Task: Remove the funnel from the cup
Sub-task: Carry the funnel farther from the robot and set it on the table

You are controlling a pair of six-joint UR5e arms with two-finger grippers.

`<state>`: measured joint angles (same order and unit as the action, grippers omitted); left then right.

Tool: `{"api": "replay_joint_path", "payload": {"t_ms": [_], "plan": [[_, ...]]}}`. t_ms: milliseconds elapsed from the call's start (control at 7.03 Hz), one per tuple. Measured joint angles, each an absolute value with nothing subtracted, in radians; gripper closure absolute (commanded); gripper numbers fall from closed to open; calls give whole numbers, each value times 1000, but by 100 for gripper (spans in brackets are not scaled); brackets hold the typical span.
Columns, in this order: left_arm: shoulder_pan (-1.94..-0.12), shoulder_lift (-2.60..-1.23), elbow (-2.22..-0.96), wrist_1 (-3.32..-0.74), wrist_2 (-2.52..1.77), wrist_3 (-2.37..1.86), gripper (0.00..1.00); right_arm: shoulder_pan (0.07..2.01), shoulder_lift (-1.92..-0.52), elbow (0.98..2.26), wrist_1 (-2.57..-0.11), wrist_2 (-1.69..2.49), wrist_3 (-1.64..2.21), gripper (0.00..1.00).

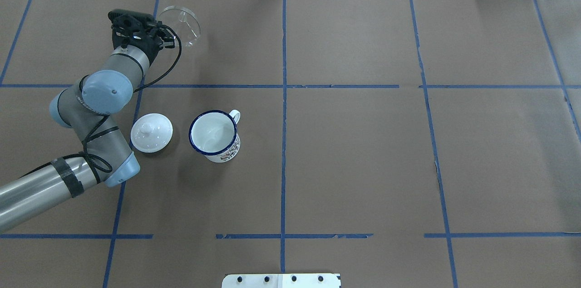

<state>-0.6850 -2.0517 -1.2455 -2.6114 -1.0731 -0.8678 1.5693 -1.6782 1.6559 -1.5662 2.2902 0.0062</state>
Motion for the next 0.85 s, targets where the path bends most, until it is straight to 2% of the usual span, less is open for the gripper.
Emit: {"api": "replay_joint_path", "payload": {"t_ms": [284, 427, 569, 853], "plan": [[-667, -2052, -1221, -2612, -1071, -868, 100, 1569, -1678, 1656, -1566, 2290, 6, 0], [-661, -2052, -1216, -2612, -1070, -868, 62, 1569, -1678, 1657, -1566, 2290, 6, 0], [-658, -2052, -1215, -2613, -1070, -868, 1, 1569, -1678, 1657, -1566, 2290, 6, 0], [-657, -2052, -1215, -2622, -1071, -868, 0, 1569, -1678, 1657, -1566, 2290, 6, 0]]}}
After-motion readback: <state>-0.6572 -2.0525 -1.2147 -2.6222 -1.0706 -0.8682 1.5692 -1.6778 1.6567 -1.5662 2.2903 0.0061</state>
